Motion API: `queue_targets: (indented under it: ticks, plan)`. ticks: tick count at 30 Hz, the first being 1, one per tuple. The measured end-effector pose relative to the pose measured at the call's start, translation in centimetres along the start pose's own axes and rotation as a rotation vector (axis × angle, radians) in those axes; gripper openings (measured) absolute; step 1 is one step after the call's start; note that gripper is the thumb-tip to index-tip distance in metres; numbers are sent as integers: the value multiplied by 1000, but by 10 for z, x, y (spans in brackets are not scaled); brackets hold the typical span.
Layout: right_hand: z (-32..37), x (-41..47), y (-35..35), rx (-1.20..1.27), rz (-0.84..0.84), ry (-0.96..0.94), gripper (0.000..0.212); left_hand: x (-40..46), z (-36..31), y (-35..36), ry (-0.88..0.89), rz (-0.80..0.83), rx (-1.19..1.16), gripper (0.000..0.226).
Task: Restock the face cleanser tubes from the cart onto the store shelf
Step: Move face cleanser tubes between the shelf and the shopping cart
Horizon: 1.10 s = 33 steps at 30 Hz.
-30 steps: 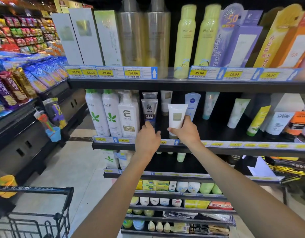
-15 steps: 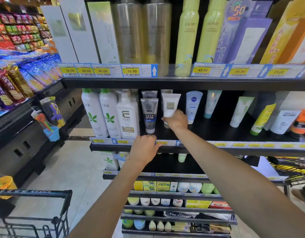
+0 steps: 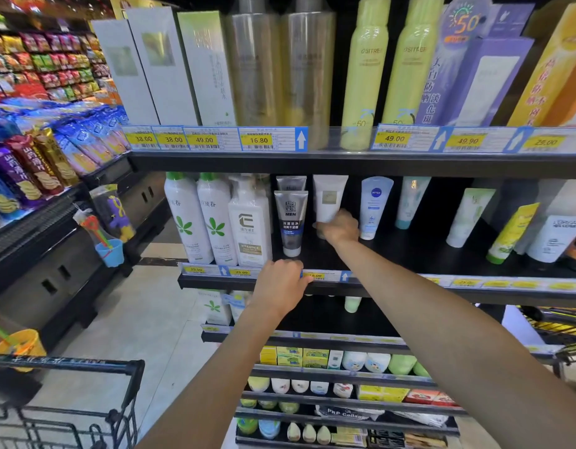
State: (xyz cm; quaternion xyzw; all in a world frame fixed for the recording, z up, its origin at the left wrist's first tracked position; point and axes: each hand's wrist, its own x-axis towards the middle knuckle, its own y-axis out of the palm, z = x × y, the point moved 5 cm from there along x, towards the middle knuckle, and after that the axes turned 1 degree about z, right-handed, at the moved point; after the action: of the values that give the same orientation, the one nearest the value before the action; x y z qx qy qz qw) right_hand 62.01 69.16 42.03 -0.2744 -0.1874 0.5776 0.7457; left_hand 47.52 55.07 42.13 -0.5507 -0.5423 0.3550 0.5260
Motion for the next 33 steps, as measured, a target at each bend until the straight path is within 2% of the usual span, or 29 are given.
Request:
queue_targets:
  ticks: [11, 16, 18, 21, 25, 33]
  plan:
    - [-10, -45, -29, -57, 104, -63, 66, -2, 0, 1, 7, -12, 6, 33]
    - [0, -109, -56, -279, 101, -257, 55, -9, -1, -5, 7, -24, -75, 32]
    - [3, -134, -62, -328, 89, -345, 51, -18, 0, -13, 4, -72, -117, 36]
    - [11, -167, -61, -384, 83, -492, 57, -41, 9, -29, -13, -167, -114, 42]
    - [26, -201, -36, -427, 176, -640, 66, -81, 46, -44, -173, -190, -60, 46]
    - [63, -272, 44, -415, 446, -845, 67, -217, 131, -68, -582, -183, 14, 54]
